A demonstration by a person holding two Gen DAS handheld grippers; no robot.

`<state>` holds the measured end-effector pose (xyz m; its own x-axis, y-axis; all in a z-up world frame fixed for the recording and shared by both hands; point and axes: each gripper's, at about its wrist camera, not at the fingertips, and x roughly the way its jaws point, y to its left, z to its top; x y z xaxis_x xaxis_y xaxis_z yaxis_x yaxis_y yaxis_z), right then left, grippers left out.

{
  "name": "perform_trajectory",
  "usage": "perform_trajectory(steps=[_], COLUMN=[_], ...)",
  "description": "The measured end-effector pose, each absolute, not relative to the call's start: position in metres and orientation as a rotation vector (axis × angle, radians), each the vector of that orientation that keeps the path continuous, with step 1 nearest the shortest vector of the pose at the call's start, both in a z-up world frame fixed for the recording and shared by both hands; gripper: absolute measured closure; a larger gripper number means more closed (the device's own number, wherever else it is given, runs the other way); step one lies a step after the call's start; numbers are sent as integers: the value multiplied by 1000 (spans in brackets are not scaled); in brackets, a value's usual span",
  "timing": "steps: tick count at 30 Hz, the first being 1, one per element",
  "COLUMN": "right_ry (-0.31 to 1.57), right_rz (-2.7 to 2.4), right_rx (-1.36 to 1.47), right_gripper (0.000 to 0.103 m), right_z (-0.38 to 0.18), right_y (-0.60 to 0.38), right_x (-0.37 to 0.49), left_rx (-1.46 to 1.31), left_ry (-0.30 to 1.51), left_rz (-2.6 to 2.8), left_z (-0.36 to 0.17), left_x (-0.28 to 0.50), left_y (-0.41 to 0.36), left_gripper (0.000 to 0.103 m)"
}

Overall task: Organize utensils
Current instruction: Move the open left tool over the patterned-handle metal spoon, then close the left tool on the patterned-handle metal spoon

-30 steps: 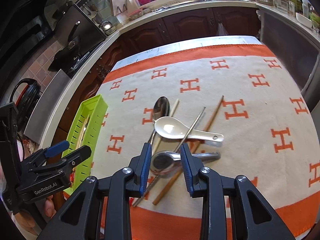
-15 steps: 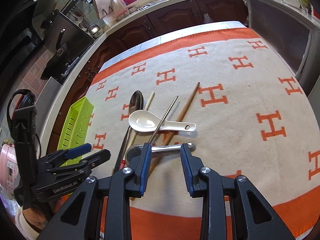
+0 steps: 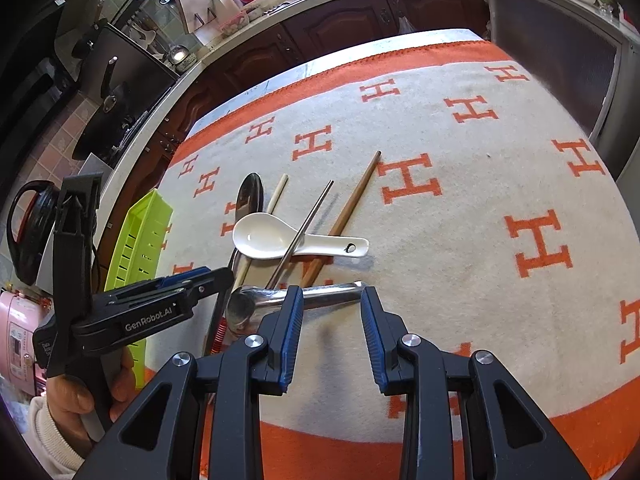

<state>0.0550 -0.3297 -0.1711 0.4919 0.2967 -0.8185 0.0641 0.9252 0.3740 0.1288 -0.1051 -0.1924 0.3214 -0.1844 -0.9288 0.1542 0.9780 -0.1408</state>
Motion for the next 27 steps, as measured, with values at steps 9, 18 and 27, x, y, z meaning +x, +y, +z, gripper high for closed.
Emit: perform_trajectory(steps=[9, 18, 27], right_ry=[1057, 1056, 1063], right_rz=[135, 147, 146], right_rx=[391, 393, 400], right_gripper=[73, 73, 73], right_z=[-175, -175, -177], right_y=[-332, -331, -332], right_x=[56, 55, 55], left_rx=[63, -52, -17], left_ry=[1204, 1228, 1254], left_rz=[-147, -130, -179], left_z=[-193, -193, -194], left_x=[136, 135, 138], left_y=[-112, -79, -82], left_gripper=[89, 89, 89])
